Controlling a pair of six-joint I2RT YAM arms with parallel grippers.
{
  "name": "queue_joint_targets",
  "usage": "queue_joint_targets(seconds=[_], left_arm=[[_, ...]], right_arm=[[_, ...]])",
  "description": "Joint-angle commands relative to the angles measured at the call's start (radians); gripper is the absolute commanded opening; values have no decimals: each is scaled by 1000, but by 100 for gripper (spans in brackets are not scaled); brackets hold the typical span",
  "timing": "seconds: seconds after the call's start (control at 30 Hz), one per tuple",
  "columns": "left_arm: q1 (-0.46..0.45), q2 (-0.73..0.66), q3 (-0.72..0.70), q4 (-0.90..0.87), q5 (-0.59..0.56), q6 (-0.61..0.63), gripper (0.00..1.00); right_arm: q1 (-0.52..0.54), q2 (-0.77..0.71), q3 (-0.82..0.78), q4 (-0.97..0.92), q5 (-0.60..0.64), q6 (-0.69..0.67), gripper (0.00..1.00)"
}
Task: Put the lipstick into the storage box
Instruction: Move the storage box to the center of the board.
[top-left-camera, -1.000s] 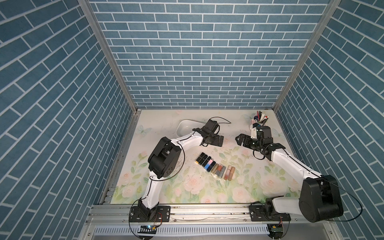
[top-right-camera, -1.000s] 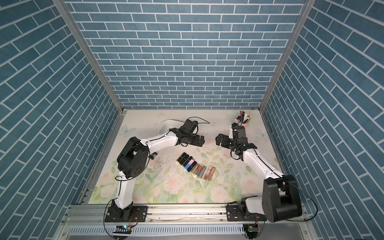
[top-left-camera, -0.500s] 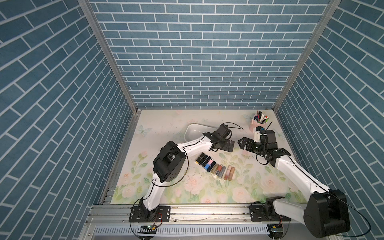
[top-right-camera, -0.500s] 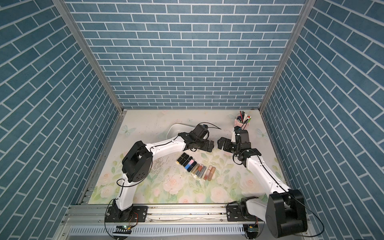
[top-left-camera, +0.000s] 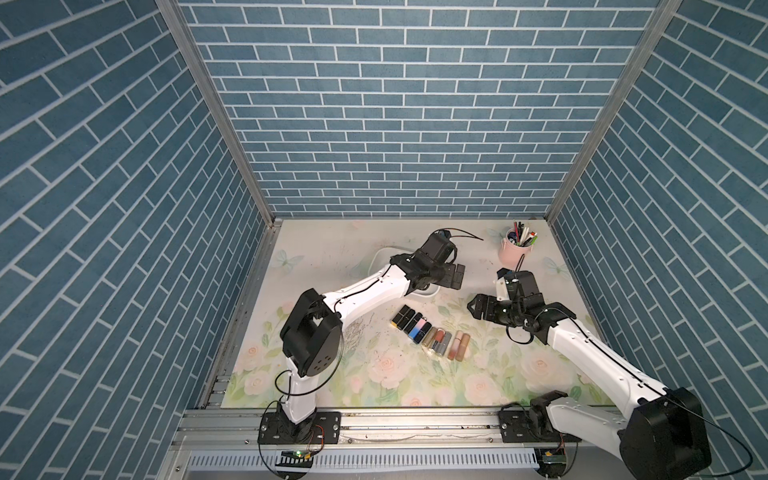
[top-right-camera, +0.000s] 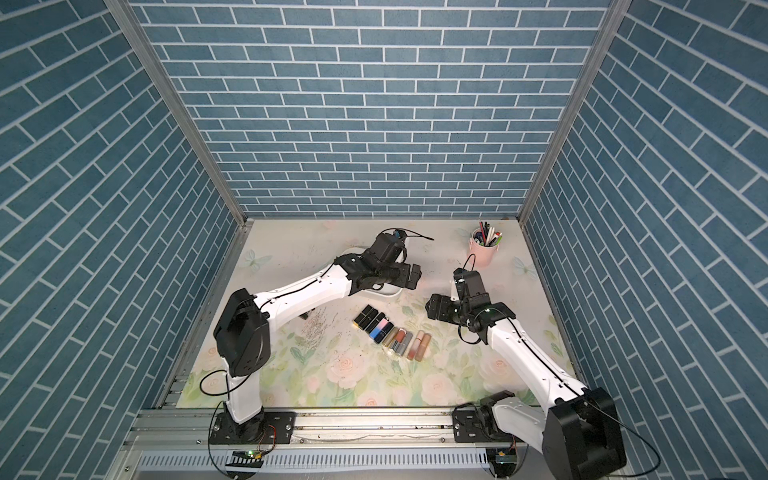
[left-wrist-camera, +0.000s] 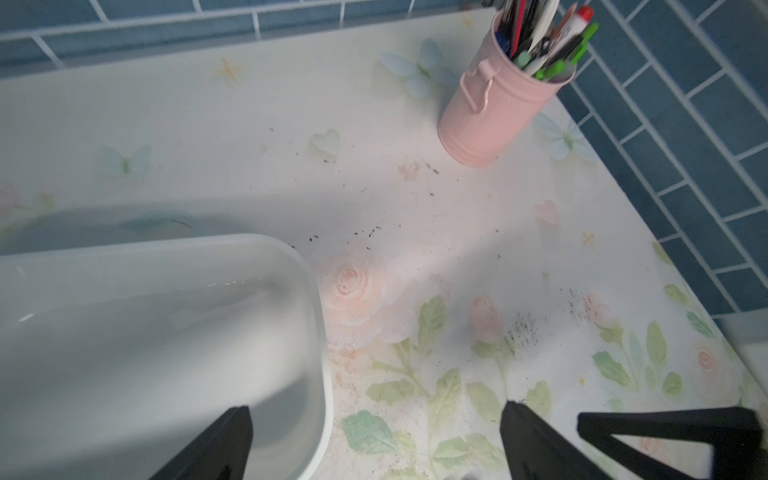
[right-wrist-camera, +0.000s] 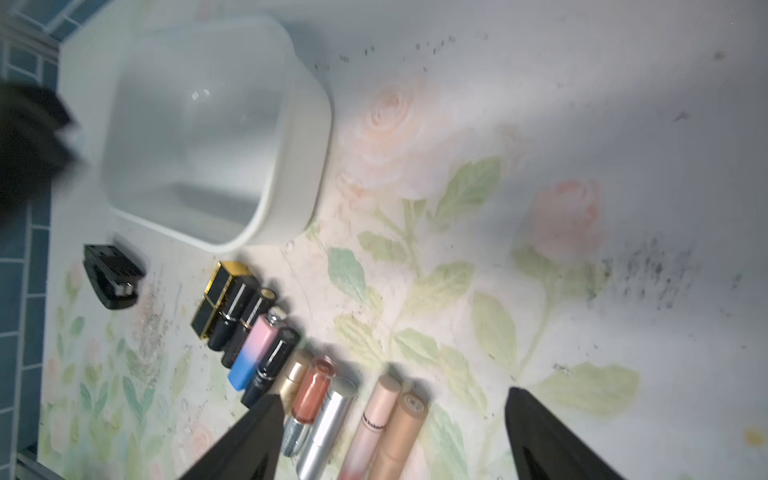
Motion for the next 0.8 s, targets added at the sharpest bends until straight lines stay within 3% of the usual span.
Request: queue_joint_targets(seconds=[0.0, 0.23, 0.77], left_arm=[[8, -60, -59, 3, -45, 53, 100], [32, -172, -226, 61, -35, 65, 100], [91, -243, -378, 124, 25, 78, 100]], right_arm=[[44, 21, -29, -75, 69, 62, 83], [147, 27, -77, -78, 91, 151, 68], [320, 134, -73, -61, 152, 267, 55]])
